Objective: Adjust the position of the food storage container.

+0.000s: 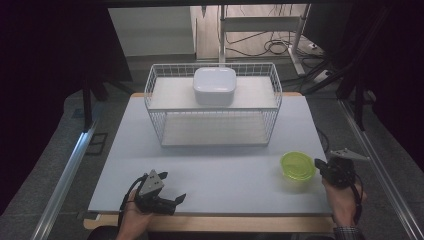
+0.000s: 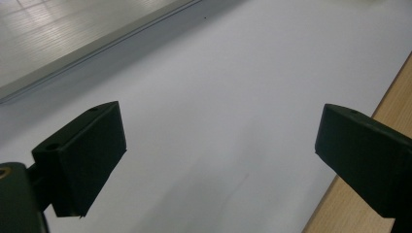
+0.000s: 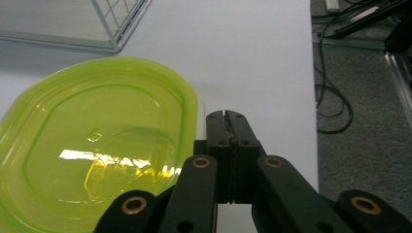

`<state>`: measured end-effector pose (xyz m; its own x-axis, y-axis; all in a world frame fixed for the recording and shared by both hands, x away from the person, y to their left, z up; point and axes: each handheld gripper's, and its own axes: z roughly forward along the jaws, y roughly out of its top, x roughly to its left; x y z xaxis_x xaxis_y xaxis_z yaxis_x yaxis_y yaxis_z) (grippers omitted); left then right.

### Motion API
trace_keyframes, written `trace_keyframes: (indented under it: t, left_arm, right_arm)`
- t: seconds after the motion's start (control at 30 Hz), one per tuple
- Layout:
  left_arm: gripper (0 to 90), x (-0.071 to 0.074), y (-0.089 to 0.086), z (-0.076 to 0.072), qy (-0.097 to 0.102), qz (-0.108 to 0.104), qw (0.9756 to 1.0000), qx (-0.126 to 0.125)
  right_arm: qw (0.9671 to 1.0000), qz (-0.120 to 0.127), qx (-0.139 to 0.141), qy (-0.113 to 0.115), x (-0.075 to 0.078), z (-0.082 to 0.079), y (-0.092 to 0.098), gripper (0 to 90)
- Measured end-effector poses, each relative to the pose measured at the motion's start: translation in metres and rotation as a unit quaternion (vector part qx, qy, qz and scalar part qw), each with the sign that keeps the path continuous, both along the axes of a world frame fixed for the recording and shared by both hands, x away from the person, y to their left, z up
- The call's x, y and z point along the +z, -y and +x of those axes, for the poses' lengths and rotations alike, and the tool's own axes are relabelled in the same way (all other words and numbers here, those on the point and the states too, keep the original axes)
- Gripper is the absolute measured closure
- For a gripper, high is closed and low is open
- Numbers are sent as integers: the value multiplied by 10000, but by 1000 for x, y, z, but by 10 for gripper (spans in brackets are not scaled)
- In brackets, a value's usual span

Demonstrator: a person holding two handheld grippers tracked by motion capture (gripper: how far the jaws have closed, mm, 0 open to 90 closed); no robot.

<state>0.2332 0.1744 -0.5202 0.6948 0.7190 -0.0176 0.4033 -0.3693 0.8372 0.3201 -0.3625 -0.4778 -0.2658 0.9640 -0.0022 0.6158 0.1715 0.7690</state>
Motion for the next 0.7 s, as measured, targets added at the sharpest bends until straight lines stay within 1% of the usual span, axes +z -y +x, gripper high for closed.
trace_keyframes:
  t: [0.17,0.3,0.5,0.7]
  left_arm:
    - [40,0,0,0,-2,25,10000,-4]
    - [41,0,0,0,-6,28,10000,1]
    - [41,-1,1,0,-28,41,10000,-5]
    - [41,-1,2,0,-20,65,10000,-15]
  right_arm:
    - [10000,28,-2,-78,-2,1,-5,899]
    - [9999,66,59,-134,-3,1,-13,899]
    - [9993,114,258,-240,-3,0,-32,899]
    - [9977,135,579,-337,-4,-4,-58,899]
